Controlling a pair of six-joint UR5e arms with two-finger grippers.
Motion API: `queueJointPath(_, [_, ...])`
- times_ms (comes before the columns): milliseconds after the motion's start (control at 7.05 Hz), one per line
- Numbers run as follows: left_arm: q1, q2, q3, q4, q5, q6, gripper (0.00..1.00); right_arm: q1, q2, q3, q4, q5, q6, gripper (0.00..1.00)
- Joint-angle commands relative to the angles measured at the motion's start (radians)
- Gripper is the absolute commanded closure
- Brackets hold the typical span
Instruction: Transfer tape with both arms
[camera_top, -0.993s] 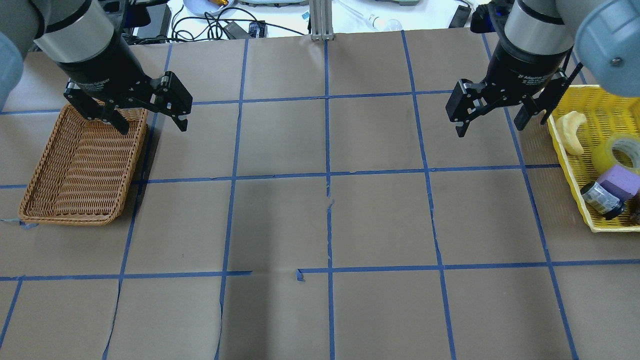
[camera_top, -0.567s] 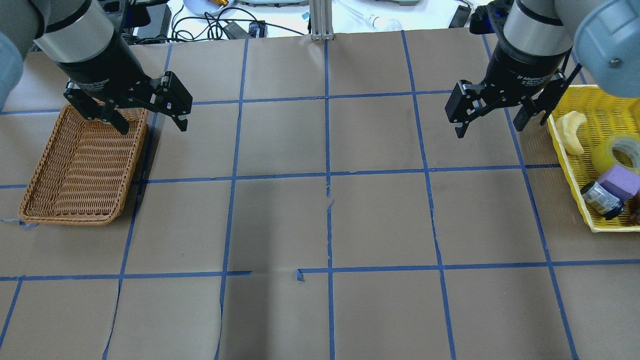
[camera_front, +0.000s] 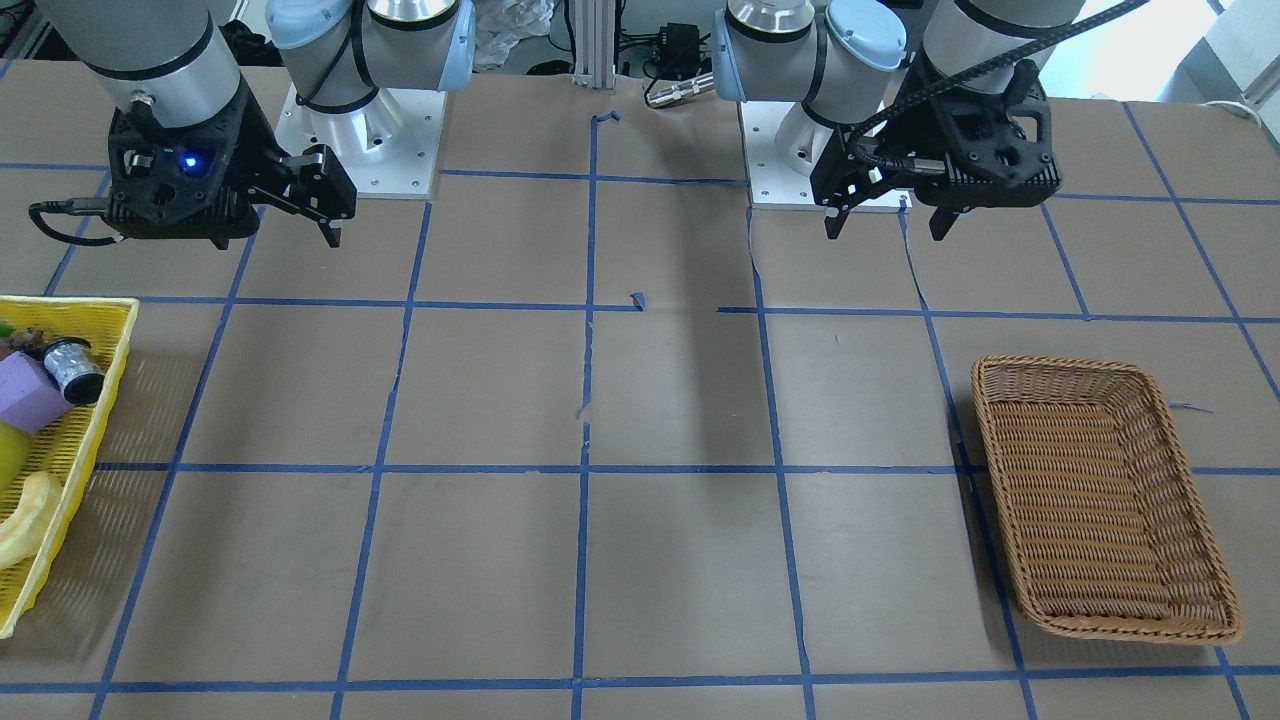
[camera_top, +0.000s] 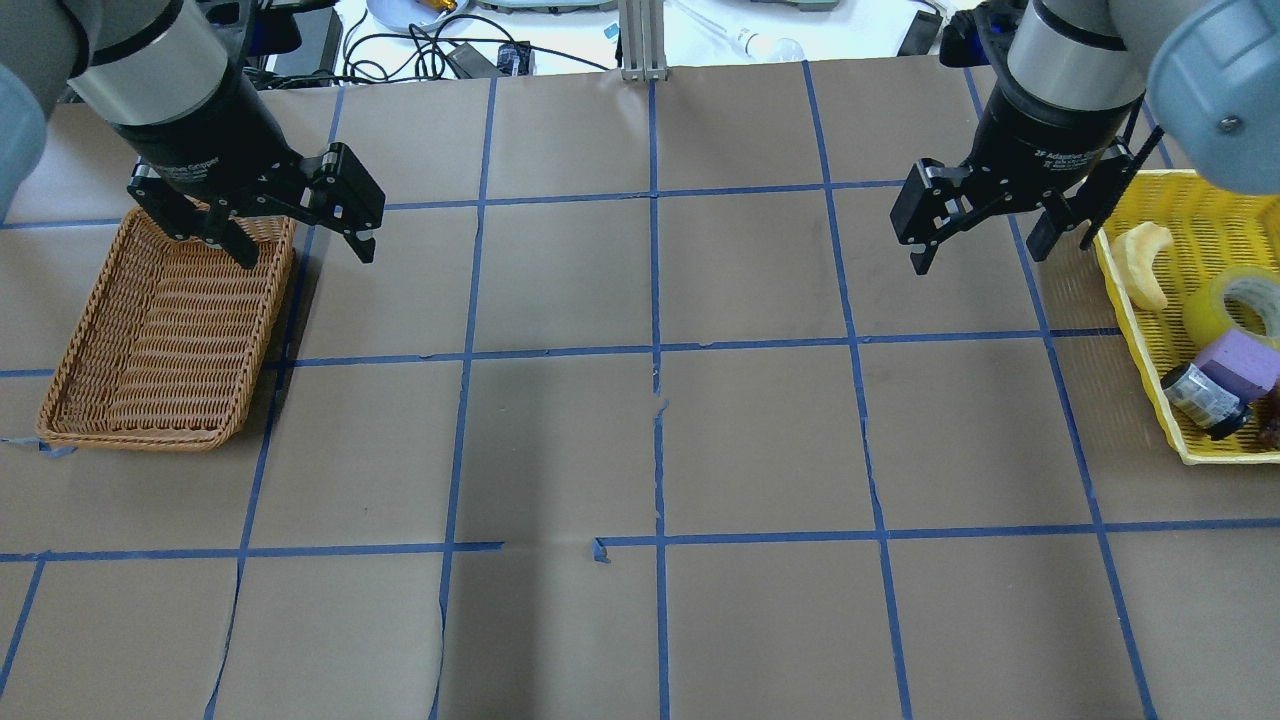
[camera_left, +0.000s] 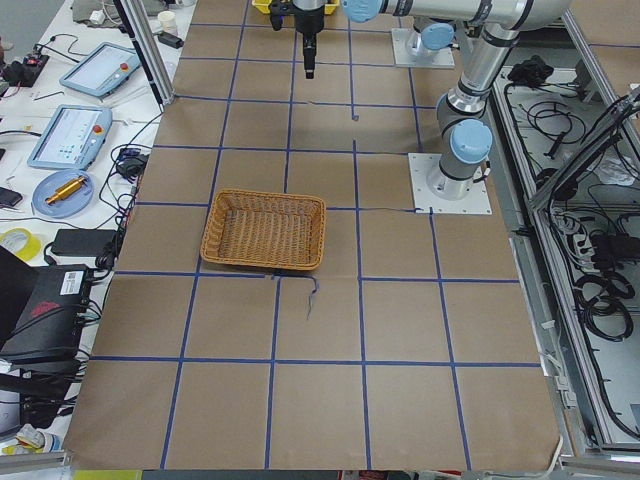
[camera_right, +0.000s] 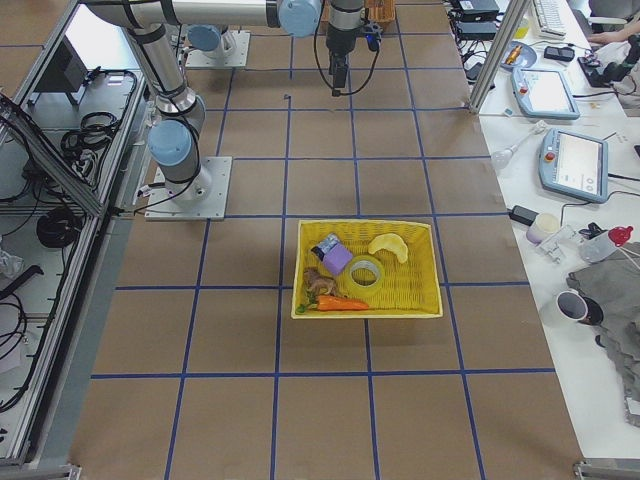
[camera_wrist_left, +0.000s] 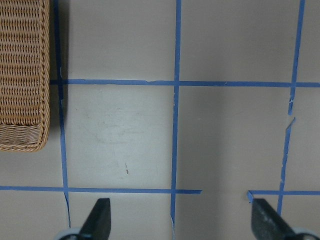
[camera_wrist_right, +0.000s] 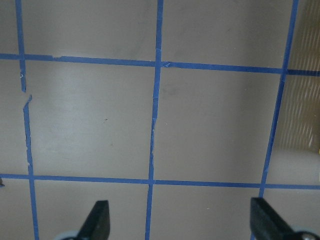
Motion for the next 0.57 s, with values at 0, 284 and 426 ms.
queueJointPath(0, [0.0,0.0,0.0,0.0,0.0,0.001,0.0,0.002,0.002,-0.008,-0.008,0.0,0.013,0.0])
queueJointPath(284, [0.0,0.0,0.0,0.0,0.0,0.001,0.0,0.002,0.005,-0.009,-0.005,-0.005,0.011,0.0])
queueJointPath(426, [0.0,0.0,0.0,0.0,0.0,-0.002,0.0,0.002,0.005,-0.003,0.003,0.001,0.013,0.0])
